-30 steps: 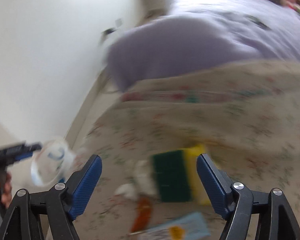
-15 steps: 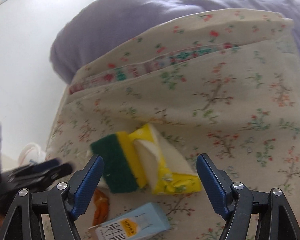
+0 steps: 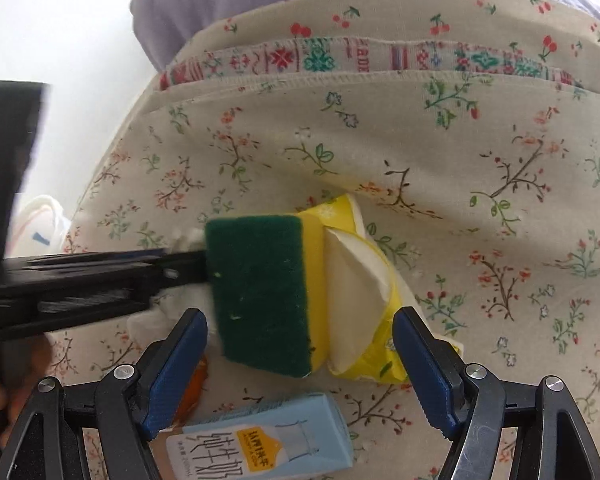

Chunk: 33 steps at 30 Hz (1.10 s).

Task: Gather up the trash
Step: 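Grasp the green-yellow sponge with the right gripper while the left grasps the tissue, then carry the sponge and tissue to the white bucket and release them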

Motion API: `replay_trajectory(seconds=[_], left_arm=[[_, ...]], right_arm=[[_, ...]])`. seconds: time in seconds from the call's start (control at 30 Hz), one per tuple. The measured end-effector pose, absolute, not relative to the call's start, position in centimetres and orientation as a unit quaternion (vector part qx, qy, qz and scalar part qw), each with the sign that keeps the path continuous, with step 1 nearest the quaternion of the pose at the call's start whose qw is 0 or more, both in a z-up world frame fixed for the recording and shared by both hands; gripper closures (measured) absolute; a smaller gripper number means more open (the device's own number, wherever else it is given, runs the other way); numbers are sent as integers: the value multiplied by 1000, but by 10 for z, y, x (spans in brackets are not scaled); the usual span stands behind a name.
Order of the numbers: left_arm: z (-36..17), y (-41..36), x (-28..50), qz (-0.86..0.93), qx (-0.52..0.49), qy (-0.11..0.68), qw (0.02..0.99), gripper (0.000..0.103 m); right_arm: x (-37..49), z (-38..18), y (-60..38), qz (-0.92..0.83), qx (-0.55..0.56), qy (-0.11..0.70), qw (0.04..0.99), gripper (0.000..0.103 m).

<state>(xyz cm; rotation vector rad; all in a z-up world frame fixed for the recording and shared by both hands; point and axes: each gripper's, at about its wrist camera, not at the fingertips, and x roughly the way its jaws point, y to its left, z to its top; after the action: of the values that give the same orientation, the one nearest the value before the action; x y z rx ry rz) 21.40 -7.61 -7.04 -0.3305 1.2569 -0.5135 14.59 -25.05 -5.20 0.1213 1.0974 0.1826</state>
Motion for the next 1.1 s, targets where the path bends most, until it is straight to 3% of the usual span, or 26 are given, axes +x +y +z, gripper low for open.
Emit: replay_trajectory(seconds=[0.37, 0.43, 0.5, 0.67, 1.1], left_arm=[[-43, -17, 212, -232, -193, 552, 777, 67], [-38, -7, 211, -235, -195, 549, 778, 67], [-35, 0, 209, -236, -196, 548, 778, 67], [-32, 1, 205, -242, -199, 542, 780, 67], [-23, 27, 194, -238, -217, 536, 780, 67]], right_arm=[[156, -57, -234, 77, 26, 511, 856, 22], [161, -63, -228, 84, 26, 515, 852, 25], [164, -71, -222, 72, 14, 524, 848, 42], [161, -68, -220, 63, 17, 509, 858, 49], [134, -25, -235, 93, 78, 450, 885, 50]])
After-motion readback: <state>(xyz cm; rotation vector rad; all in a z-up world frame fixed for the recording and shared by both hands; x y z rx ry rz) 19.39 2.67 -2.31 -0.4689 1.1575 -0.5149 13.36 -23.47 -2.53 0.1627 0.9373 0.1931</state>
